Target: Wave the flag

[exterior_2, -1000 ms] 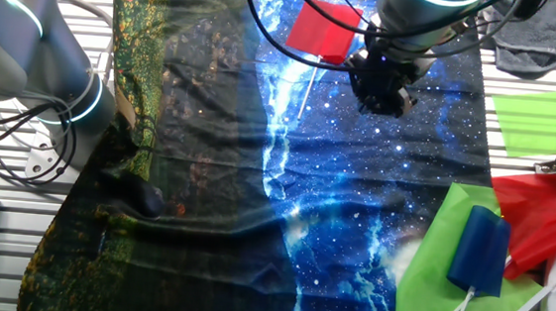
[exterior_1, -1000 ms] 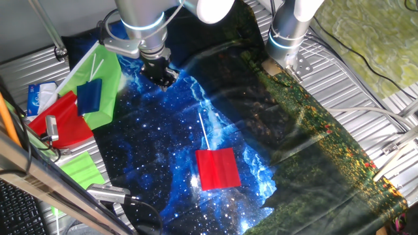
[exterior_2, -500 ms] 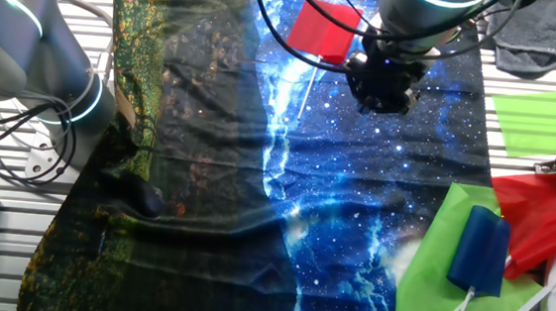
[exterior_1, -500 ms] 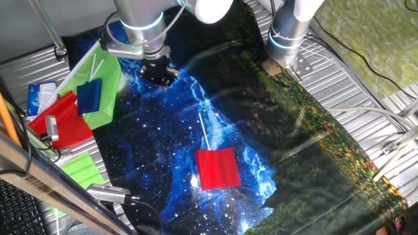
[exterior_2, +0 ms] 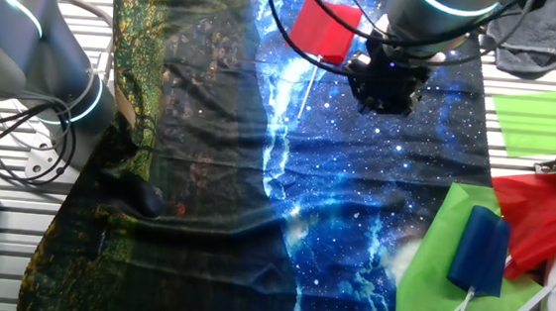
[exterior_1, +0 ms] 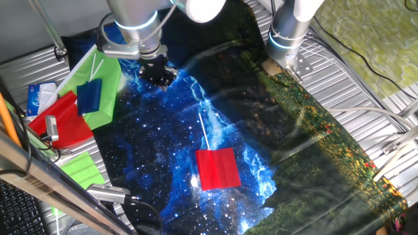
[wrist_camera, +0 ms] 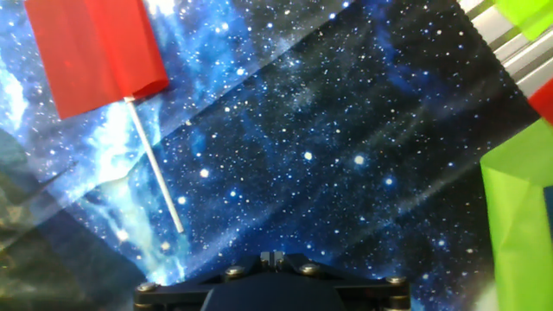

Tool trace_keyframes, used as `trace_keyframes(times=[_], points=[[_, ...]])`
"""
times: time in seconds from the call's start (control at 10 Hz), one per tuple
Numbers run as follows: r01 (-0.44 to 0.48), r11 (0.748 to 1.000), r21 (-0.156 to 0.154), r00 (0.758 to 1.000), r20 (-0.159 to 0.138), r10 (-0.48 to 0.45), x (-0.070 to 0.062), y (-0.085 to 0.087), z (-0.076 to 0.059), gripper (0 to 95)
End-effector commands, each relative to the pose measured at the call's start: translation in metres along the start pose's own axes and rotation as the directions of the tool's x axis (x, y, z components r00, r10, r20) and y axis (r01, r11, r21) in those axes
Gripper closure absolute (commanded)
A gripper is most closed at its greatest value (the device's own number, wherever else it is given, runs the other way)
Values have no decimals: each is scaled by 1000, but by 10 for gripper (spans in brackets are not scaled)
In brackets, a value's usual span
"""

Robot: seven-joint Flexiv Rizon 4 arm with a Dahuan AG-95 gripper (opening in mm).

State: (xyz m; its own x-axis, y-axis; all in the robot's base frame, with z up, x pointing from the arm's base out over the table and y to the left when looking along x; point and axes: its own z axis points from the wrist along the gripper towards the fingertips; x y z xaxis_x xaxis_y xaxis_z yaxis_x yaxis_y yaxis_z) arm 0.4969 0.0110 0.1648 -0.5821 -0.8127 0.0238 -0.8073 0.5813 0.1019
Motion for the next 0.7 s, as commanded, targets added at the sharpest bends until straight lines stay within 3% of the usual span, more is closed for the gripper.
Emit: trace_keyframes(times=[0.1,0.2,0.3,0.4,0.6,0.7], points=[[-36,999,22,999,-4,36,-8,32,5,950],[-56,998,33,998,2,56,-13,55,15,950],[-70,996,50,997,17,69,-18,78,32,950],[-91,995,47,995,31,90,-25,97,52,950],[-132,990,47,991,35,130,-39,125,86,950],[-140,989,46,989,49,138,-49,136,109,950]])
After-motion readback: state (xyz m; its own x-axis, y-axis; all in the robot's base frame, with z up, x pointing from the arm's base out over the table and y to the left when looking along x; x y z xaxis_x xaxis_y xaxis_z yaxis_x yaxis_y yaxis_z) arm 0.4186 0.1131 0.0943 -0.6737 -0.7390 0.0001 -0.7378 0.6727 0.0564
